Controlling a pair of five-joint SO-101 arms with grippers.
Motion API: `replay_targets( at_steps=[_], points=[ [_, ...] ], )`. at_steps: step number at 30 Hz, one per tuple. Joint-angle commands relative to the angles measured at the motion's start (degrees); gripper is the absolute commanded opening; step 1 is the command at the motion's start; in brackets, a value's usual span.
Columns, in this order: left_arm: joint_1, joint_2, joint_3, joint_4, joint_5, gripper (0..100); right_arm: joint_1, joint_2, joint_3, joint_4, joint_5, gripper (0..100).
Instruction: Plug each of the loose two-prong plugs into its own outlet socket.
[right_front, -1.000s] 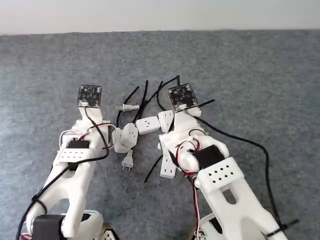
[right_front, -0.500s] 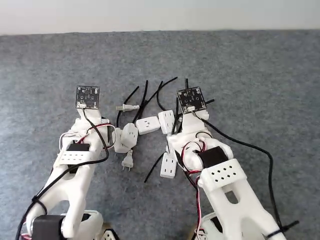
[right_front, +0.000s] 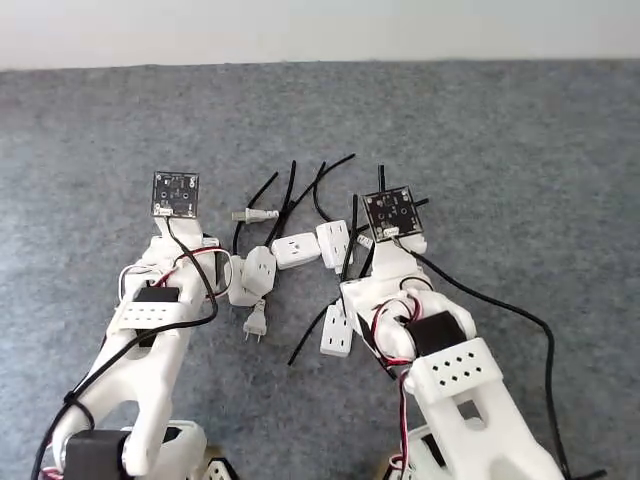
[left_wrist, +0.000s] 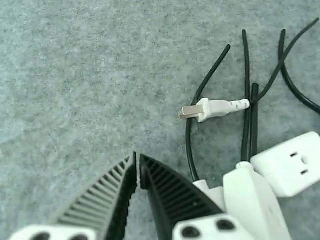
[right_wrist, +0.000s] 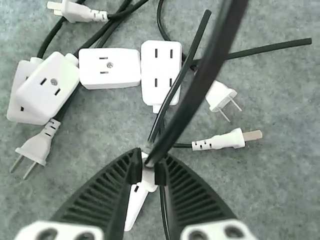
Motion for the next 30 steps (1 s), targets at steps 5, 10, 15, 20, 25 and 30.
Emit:
replay_targets(
  at_steps=[5, 10, 15, 20, 25, 30],
  points=[
    [0.0, -1.8, -0.4, -1.2, 0.3, 1, -3.9, -1.8, 1.0, -2.0, 1.0, 0.7],
    [0.0, -1.8, -0.4, -1.2, 0.3, 1, -3.7, -1.8, 1.1, -2.1, 0.8, 0.7],
    [0.0, -1.8, -0.4, -1.2, 0.3, 1, -1.4, -1.8, 3.7, -4.1, 1.1, 0.7],
    [0.0, -1.8, -0.4, -1.2, 0.3, 1, -0.3, -1.9, 7.3, -4.8, 5.5, 0.7],
    [0.0, -1.8, -0.4, -1.2, 0.3, 1, -0.6, -2.3, 10.5, -4.4, 10.1, 0.7],
    [0.0, -1.8, -0.4, -1.2, 0.3, 1, -2.5, -2.2, 11.3, -3.7, 11.7, 0.7]
  ],
)
